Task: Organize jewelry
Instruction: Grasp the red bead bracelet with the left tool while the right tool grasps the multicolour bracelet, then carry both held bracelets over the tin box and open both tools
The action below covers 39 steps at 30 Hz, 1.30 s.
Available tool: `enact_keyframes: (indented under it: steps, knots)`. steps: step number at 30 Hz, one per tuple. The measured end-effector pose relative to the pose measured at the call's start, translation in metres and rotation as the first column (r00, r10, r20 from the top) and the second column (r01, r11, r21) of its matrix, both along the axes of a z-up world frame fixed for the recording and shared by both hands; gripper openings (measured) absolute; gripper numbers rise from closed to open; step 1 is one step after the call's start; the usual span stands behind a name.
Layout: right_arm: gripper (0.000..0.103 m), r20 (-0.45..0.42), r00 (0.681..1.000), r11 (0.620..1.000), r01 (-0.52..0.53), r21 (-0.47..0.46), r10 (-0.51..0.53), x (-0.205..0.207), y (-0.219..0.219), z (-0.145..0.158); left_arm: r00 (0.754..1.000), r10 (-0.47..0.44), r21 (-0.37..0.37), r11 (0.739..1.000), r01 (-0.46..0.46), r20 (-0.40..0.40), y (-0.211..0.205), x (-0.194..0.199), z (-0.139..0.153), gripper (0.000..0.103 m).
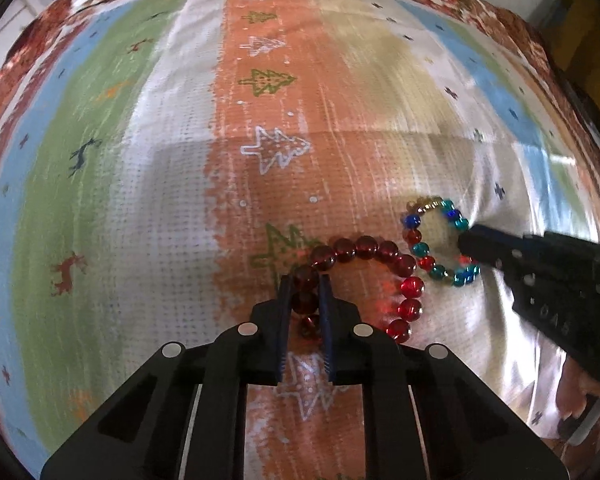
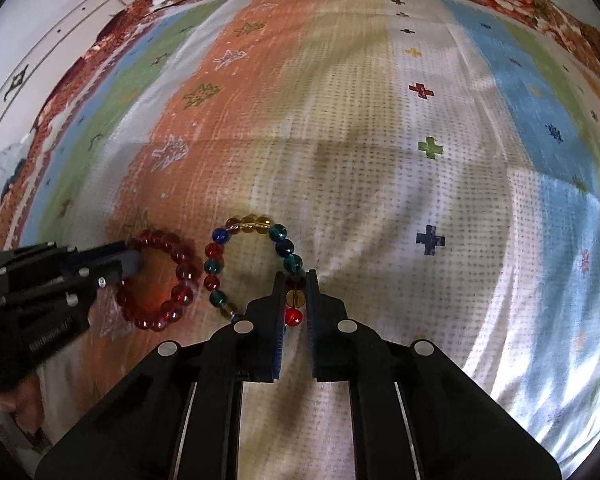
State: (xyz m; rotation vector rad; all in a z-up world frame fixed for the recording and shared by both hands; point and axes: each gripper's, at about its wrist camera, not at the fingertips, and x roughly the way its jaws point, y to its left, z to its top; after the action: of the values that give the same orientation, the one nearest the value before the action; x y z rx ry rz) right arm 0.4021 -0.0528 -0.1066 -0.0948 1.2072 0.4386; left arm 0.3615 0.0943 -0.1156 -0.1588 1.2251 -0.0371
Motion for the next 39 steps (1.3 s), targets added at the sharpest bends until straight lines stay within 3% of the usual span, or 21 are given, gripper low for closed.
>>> enact_keyframes:
  steps: [10,22,29,35,39]
  knots:
    - [0.01,0.104,0.994,1.0,-0.028,-0.001,0.028,-0.032,-0.001,0.048,0.996,0.003,-0.038,0.999,0.001,0.093,0.0,-0.023,0.042,0.013]
    - [0.01,0.161,0.987,0.999,-0.03,0.014,0.027,-0.065,-0.014,0.077,0.986,0.027,-0.037,0.999,-0.021,0.165,-0.007,-0.05,0.074,0.013]
    - [0.01,0.266,0.963,0.999,-0.044,0.019,0.038,-0.09,-0.018,0.101,0.979,0.053,-0.061,0.997,-0.042,0.196,-0.008,-0.07,0.091,0.013]
    - [0.01,0.283,0.958,0.998,-0.047,0.029,0.037,-0.106,-0.025,0.11,0.973,0.044,-0.071,0.997,-0.029,0.229,-0.018,-0.084,0.105,0.013]
    - [0.01,0.313,0.949,0.999,-0.04,0.035,0.027,-0.117,-0.028,0.117,0.968,0.005,-0.033,0.999,0.003,0.25,-0.032,-0.097,0.11,0.013]
